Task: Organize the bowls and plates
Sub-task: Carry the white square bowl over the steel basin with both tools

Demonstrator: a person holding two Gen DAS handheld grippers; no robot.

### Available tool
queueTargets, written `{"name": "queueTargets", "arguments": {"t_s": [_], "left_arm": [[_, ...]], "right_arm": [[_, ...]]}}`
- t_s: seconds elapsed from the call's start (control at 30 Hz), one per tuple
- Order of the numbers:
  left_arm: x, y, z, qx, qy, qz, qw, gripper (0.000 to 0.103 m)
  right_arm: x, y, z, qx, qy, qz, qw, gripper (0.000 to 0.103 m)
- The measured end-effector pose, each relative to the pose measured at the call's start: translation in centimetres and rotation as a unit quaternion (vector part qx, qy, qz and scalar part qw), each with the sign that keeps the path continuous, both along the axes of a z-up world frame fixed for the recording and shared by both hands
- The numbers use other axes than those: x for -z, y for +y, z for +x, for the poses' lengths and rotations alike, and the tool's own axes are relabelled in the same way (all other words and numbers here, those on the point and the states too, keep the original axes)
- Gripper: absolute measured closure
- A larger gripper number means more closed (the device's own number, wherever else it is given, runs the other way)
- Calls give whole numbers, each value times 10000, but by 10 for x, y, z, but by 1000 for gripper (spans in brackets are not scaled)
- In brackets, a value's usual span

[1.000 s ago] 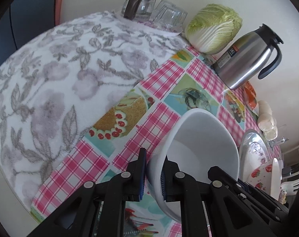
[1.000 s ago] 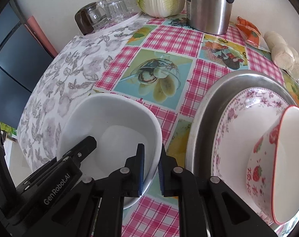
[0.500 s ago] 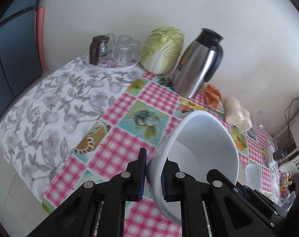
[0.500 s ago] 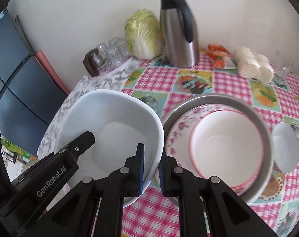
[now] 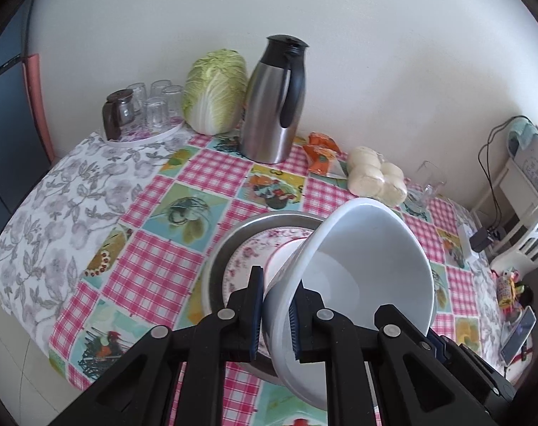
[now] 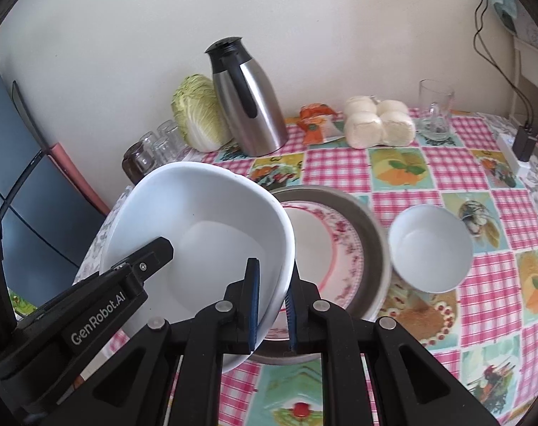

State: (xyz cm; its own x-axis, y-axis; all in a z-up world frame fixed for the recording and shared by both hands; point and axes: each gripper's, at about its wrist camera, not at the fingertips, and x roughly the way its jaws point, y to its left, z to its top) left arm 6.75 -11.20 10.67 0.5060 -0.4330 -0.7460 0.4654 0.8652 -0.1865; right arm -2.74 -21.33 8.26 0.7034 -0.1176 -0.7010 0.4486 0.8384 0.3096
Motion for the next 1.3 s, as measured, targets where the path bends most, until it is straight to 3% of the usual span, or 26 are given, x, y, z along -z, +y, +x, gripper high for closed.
{"name": "queueTargets", "arguments": {"t_s": [0.13, 0.87, 1.3], "left_arm": [[4, -13, -3, 114, 54, -6, 9999, 89], [13, -28, 13, 445, 325, -478, 9973, 89], [33, -26, 35, 360, 678, -653, 9949, 88]], "right_arm": [[7, -16, -10, 134, -54, 174, 9997, 89], [17, -33, -18, 424, -470, 127, 9979, 89], [22, -38, -6, 352, -609, 112, 9975, 89]]}}
